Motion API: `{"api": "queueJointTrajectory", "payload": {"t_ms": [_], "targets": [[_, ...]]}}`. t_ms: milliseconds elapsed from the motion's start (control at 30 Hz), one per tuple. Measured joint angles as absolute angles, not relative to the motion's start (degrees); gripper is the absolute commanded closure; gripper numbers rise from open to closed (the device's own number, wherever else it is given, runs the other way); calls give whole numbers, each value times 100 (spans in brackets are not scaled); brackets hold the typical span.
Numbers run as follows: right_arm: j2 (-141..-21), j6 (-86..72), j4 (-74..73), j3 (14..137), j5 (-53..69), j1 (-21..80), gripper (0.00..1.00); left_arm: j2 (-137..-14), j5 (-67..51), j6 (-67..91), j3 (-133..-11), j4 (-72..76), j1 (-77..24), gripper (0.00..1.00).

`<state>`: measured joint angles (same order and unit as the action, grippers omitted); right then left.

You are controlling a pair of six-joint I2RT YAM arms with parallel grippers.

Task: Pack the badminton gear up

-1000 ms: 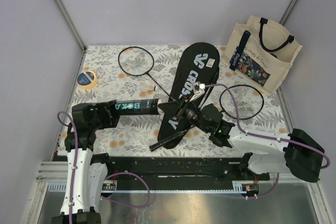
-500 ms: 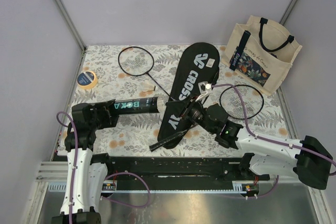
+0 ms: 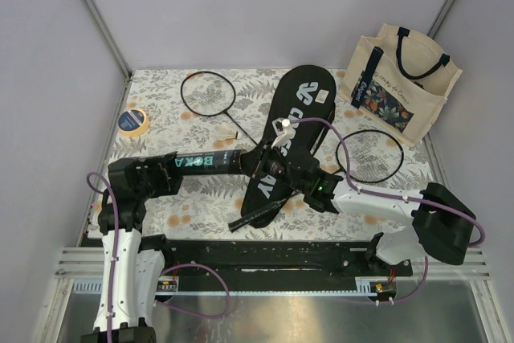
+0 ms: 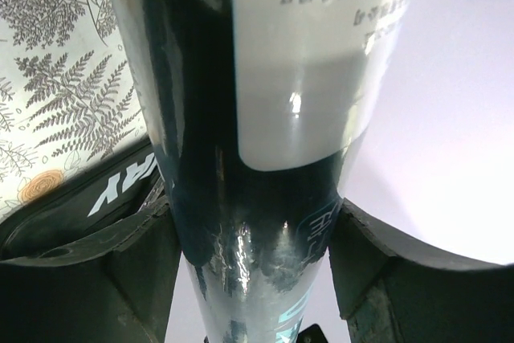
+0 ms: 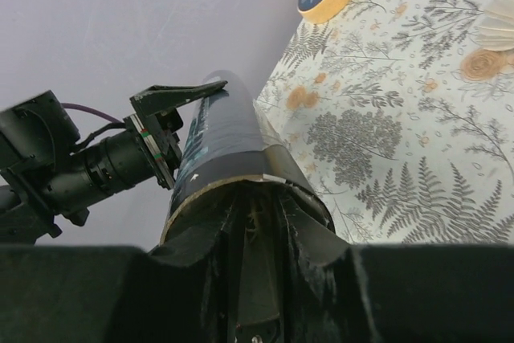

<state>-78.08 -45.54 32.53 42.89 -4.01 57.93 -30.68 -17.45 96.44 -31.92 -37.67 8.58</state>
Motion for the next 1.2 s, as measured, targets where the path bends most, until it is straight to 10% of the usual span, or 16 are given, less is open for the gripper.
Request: {"api": "queueJointTrajectory", "payload": {"t_ms": [1200], "targets": [[-6252,-4477,2381,4012,-596,4982,55,-3183,-1280,9950,-3363,-3791,878,78]]}}
